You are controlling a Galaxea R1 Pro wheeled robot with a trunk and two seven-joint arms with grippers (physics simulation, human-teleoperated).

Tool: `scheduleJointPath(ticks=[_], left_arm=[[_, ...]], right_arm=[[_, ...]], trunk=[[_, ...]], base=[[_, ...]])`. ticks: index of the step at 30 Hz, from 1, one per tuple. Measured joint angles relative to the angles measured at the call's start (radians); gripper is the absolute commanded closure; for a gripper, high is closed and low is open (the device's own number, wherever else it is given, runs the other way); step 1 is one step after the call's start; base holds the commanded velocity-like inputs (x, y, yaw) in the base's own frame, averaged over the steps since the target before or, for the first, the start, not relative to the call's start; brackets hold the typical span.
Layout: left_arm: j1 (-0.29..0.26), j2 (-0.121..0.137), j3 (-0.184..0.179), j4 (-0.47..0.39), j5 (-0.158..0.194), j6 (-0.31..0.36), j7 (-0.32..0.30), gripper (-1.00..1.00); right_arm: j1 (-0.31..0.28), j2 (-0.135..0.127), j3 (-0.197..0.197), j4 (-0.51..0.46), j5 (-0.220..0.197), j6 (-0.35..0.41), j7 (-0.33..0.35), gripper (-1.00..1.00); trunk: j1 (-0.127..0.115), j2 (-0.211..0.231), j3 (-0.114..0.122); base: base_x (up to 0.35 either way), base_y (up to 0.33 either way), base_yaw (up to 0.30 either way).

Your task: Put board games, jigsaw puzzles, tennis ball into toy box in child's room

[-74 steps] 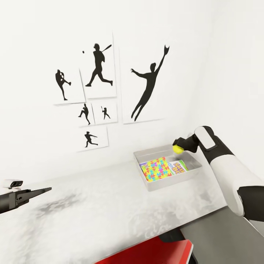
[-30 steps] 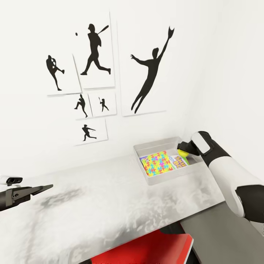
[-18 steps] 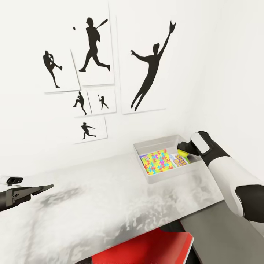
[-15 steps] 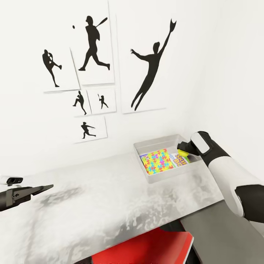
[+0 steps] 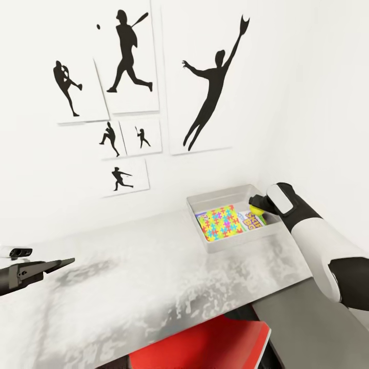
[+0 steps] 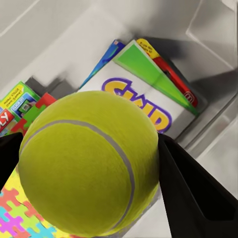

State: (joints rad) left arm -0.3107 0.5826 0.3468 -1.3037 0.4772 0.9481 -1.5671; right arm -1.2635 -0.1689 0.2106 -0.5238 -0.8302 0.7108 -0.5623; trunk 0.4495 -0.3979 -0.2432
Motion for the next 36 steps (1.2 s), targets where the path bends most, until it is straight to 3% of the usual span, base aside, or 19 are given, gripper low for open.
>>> scheduleJointPath(ticks=[36], left_arm=[[0.0,0.0,0.0,0.0,-0.001,0.0,0.0,-1.0]], right_arm=[[0.001,-0.003,0.013,0.001,0.003,-0.065,0.0,1.0]], trunk=[[0.0,0.0,-0.059]], base=[[0.0,0.0,0.0]])
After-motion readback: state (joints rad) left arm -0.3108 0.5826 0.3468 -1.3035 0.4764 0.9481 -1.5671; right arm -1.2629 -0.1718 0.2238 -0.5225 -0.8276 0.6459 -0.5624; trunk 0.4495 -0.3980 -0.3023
